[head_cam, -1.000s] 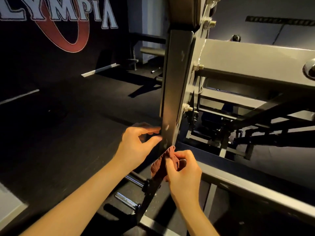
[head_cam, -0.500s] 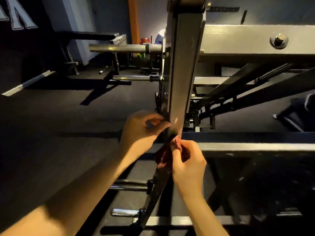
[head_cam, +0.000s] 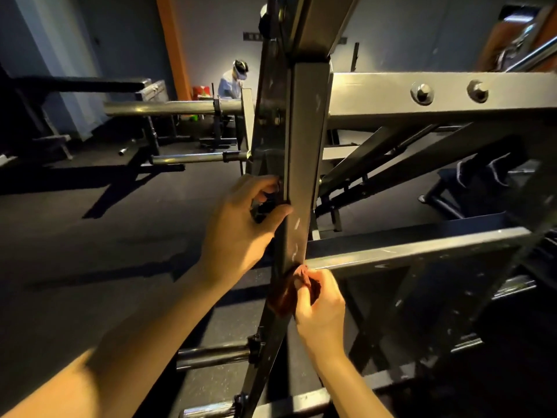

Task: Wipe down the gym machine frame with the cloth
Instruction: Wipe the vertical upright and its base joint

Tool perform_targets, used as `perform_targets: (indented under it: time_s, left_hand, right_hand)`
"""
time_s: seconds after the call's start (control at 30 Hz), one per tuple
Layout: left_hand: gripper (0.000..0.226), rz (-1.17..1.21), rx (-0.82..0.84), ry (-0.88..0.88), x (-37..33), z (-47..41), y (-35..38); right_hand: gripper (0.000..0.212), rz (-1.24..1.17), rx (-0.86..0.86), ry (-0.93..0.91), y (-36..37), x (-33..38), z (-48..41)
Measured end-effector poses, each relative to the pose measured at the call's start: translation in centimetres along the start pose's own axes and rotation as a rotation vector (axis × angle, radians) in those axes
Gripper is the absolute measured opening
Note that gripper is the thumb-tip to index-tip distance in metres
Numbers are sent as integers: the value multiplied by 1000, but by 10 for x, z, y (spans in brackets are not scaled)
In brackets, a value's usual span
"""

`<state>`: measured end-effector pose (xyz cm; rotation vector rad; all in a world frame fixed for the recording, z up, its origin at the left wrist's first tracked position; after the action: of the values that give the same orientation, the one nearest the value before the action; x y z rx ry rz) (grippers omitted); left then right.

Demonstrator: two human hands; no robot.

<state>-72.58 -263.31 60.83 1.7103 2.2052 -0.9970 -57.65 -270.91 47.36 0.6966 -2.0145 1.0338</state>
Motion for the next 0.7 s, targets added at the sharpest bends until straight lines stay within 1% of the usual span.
perform_targets:
  time_s: [0.03, 0.13, 0.23, 0.3, 0.4, 0.43, 0.5, 0.57, 0.63, 0.67, 0.7]
  left_hand:
    - [38, -49, -2, 29, -3, -5, -2]
    - [49, -160, -7, 109, -11, -12, -10]
    - [61, -187, -3, 114, -11, -16, -14]
    - [67, -202, 6, 134, -11, -17, -15]
    - [69, -192, 16, 183, -12, -18, -14]
    - [69, -184, 18, 191, -11, -18, -14]
    - [69, -176, 21, 194, -6, -18, -13]
    - [70, -164, 27, 175, -3, -18, -12]
    - [70, -149, 26, 156, -1, -18, -12]
    - [70, -140, 25, 152, -1, -18, -12]
    - [70, -128, 25, 149, 0, -19, -12]
  right_hand:
    - [16, 2, -10, -13, 0, 1, -2]
    - [16, -24, -127, -169, -18, 38, -29]
    - [15, -23, -196, -298, -35, 62, -51]
    - [16, 18, -164, -324, -31, 45, -44]
    - [13, 132, -15, -291, -12, 5, -17]
    - [15, 142, 5, -296, -10, 1, -15]
    - [19, 122, -27, -372, -16, 16, -27]
    - [21, 105, -120, -470, -31, 48, -48]
    - [24, 105, -186, -521, -41, 65, -62]
    - [23, 101, -169, -529, -40, 61, -61]
    - [22, 111, -118, -526, -35, 51, -56]
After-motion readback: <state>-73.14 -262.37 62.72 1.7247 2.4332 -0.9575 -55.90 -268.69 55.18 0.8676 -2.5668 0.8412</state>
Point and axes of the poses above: each hand's wrist, its own z-axis away from the middle knuckle, its own y-axis out of the palm, x = y × z, the point moved 5 cm from there along -z, towards the middle knuckle, and after that the axes turned 10 degrees about z, right-handed, at the moved point
